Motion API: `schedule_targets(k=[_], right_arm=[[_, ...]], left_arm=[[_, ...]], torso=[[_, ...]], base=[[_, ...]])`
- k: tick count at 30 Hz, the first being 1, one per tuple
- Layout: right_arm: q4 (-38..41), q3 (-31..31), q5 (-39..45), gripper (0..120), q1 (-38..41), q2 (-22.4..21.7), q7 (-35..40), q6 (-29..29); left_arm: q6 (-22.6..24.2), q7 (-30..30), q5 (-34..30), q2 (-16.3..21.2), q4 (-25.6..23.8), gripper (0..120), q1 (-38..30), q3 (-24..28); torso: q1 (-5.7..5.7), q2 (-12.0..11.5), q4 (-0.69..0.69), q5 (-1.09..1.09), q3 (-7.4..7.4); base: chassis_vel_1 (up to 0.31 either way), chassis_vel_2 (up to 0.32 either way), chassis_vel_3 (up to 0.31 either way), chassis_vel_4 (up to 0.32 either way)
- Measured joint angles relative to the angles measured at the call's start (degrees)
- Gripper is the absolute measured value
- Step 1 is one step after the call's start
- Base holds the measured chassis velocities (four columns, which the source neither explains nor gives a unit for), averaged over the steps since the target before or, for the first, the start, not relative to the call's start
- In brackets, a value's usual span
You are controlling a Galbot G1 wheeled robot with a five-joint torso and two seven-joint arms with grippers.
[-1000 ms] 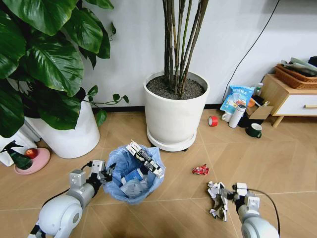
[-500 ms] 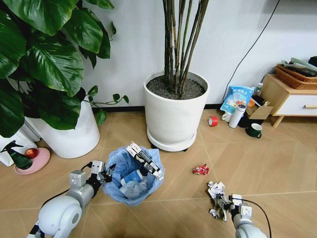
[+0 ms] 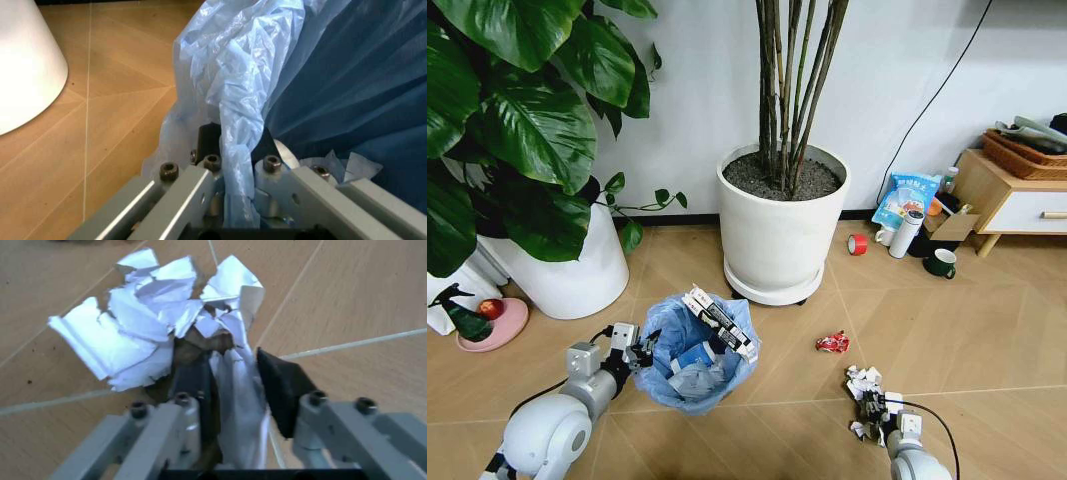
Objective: Pick up the trash bin and place the garbage on the floor into it.
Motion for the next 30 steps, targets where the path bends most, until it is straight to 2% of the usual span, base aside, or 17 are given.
schedule_targets(k=[6,16,20,21,24,26,29,30], right_arm=[[0.0,0.26,0.75,0,0.2,0.26,-0.43,0.04],[4.06,1.51,0.59,0,-0.36,0.15,0.33,0.48],[12.61,2.77,1.07,0,-2.67,-2.02,0.0,0.79],[12.61,2.77,1.07,0,-2.67,-2.02,0.0,0.79],[24.82,2.99,4.38,0,-5.54,-6.24,-0.87,0.01],[27.02,2.98,5.43,0,-5.97,-7.3,-1.04,-0.24],[35.56,2.51,9.38,0,-6.97,-12.24,-1.56,-1.09],[35.56,2.51,9.38,0,-6.97,-12.24,-1.56,-1.09]], left_arm=[[0.04,-0.31,0.03,-0.28,-0.13,0,0.17,0.01],[0.05,-0.37,-0.03,-0.25,-0.93,0,0.41,-0.56],[0.08,-0.39,-0.07,-0.13,-1.01,0,0.51,-0.48],[0.08,-0.39,-0.07,-0.13,-1.01,0,0.51,-0.48],[0.26,-0.4,-0.19,0.24,-0.3,0,-0.04,0.3],[0.4,-0.4,-0.31,0.39,-0.05,0,-0.3,0.57],[0.8,-0.68,-1.14,1.05,1.07,0,-1.56,1.66],[0.8,-0.68,-1.14,1.05,1.07,0,-1.56,1.66]], torso=[[0.0,0.0,0.0,0.0,0.0],[0.0,0.0,0.0,0.01,0.0],[0.0,0.0,0.0,-0.01,0.0],[0.0,0.0,0.0,-0.01,0.0],[0.0,0.0,0.0,-0.02,0.0],[0.0,0.0,0.0,-0.01,0.0],[0.0,0.0,-0.01,0.0,0.0],[0.0,0.0,-0.01,0.0,0.0]], base=[[0.0,0.0,0.0,0.0],[0.0,0.0,0.0,0.0],[0.0,0.0,0.0,0.0],[0.0,0.0,0.0,0.0],[0.0,0.0,0.0,0.0],[0.0,0.0,0.0,0.0],[0.0,0.0,0.0,0.0],[0.0,0.0,0.0,0.0]])
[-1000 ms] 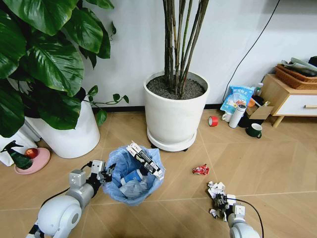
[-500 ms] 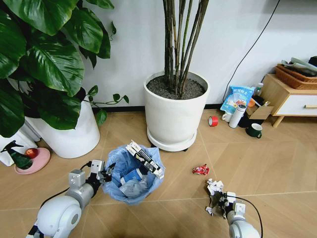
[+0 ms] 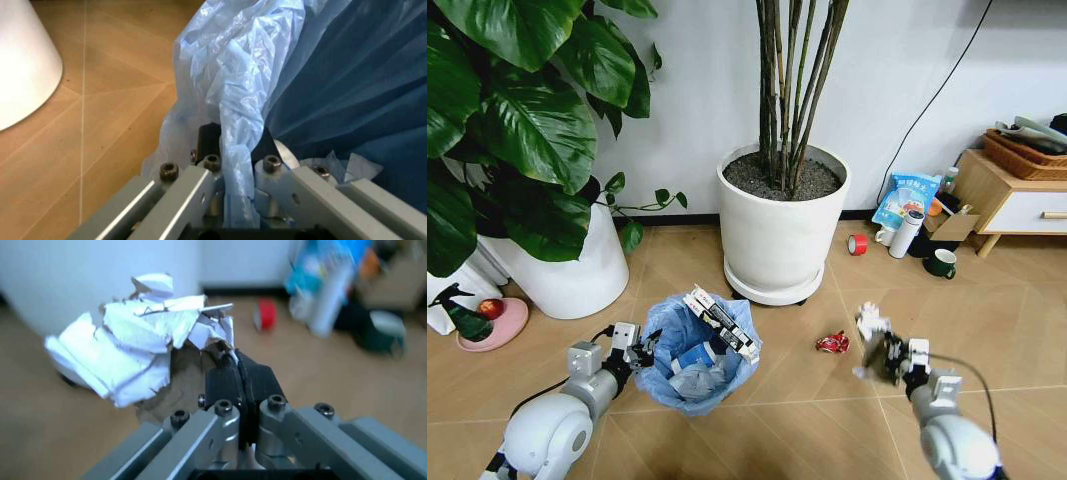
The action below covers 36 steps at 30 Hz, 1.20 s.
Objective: Pick up the trash bin and place the garbage on the floor into it.
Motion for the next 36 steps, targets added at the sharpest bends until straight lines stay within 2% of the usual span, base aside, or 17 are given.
schedule_targets(k=[4,5,8,13,22,36], right_arm=[[9.11,-4.77,4.12,0,0.94,-7.7,-0.58,-0.92],[9.11,-4.77,4.12,0,0.94,-7.7,-0.58,-0.92],[12.63,-11.15,6.17,0,4.14,-11.61,-0.59,-1.71],[15.27,-17.68,7.65,0,6.29,-14.29,-0.52,-1.75],[16.27,-24.81,8.18,0,9.39,-14.83,-1.72,0.2],[14.88,-30.37,7.19,0,12.43,-15.39,-2.58,1.02]], left_arm=[[1.51,-1.83,-4.38,1.11,0.25,0,-1.09,0.94],[1.51,-1.83,-4.38,1.11,0.25,0,-1.09,0.94],[2.29,-2.66,-5.88,1.69,0.18,0,-1.59,1.13],[2.62,-3.16,-7.08,2.23,1.48,0,-3.85,2.82],[2.72,-3.24,-6.91,1.78,3.27,0,-6.06,5.9],[2.72,-3.45,-6.8,1.13,4.2,0,-9.08,8.38]], torso=[[0.0,0.0,-0.01,0.01,0.0],[0.0,0.0,-0.01,0.01,0.0],[0.0,0.0,0.04,0.0,0.0],[0.0,0.0,0.01,0.0,0.0],[0.0,0.0,0.01,0.01,0.0],[0.0,0.0,0.0,0.01,0.0]], base=[[0.0,0.0,0.0,0.0],[0.0,0.0,0.0,0.0],[0.0,0.0,0.0,0.0],[0.0,0.0,0.0,0.0],[0.0,0.0,0.0,0.0],[0.0,0.0,0.0,0.0]])
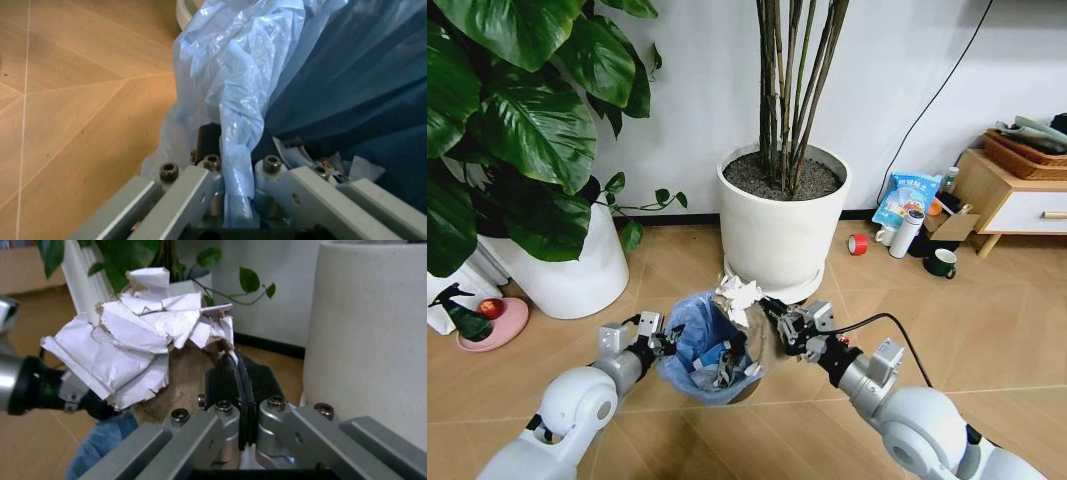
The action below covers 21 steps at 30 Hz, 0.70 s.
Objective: Pick up the trash bin and place the garbage on the floor into it.
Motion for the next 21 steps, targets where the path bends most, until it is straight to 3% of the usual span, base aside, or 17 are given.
schedule_targets(k=[4,8,12,17,21], right_arm=[[-0.52,-0.06,-0.76,4,0.34,0.14,1.05,-0.35],[-0.53,-0.06,-0.85,16,0.81,0.13,1.38,-0.55],[-0.57,-0.09,-0.88,38,1.05,0.14,1.52,-0.64],[-0.57,-0.07,-0.89,52,1.04,0.14,1.52,-0.66],[-1.03,-0.04,-0.89,70,1.56,0.19,1.53,-0.65]], left_arm=[[0.0,0.08,0.05,0.09,-0.26,0,0.73,-0.61],[0.0,0.16,0.07,0.2,-0.31,0,0.84,-0.88],[0.0,0.22,0.1,0.11,-0.26,0,0.51,-0.8],[0.0,0.31,0.19,0.02,-0.15,0,0.5,-0.67],[0.0,0.41,0.24,0.03,-0.13,0,0.49,-0.64]], torso=[[0.0,0.0,0.01,0.0,0.0],[0.0,0.0,0.01,0.0,0.0],[0.0,0.0,0.0,0.0,0.0],[0.0,0.0,0.0,0.0,0.0],[0.0,0.0,0.0,0.0,0.0]], base=[[0.0,0.0,0.0,0.0],[0.0,0.0,0.0,0.0],[0.0,0.0,0.0,0.0],[0.0,0.0,0.0,0.0],[0.0,0.0,0.0,0.0]])
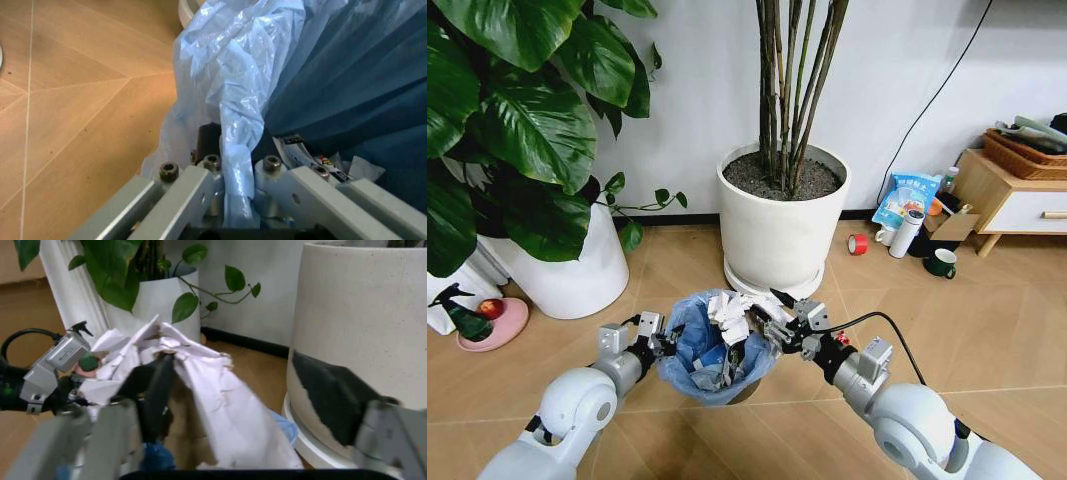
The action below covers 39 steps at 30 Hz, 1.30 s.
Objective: Pick up the trash bin and place the garbage on the floor into it.
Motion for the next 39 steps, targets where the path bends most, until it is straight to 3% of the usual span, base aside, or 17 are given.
schedule_targets(k=[9,25,39], right_arm=[[-1.03,-0.04,0.04,99,1.4,0.21,0.18,0.0],[-3.08,-2.4,-0.05,100,6.45,-0.48,1.68,-1.37],[-3.55,-2.95,-0.59,100,5.16,-1.35,1.94,-1.49]], left_arm=[[-0.01,0.19,0.01,0.1,-0.01,0,0.09,-0.14],[-0.07,0.54,0.37,-0.18,0.02,0,0.5,-0.28],[-0.21,1.38,0.69,-0.24,0.65,0,0.27,-1.29]], torso=[[0.0,0.0,0.0,0.0,0.0],[0.0,0.0,0.0,0.0,0.0],[0.0,0.0,-0.01,0.0,0.0]], base=[[0.0,0.0,0.0,0.0],[0.0,0.0,0.0,0.0],[0.0,0.0,0.0,0.0]])
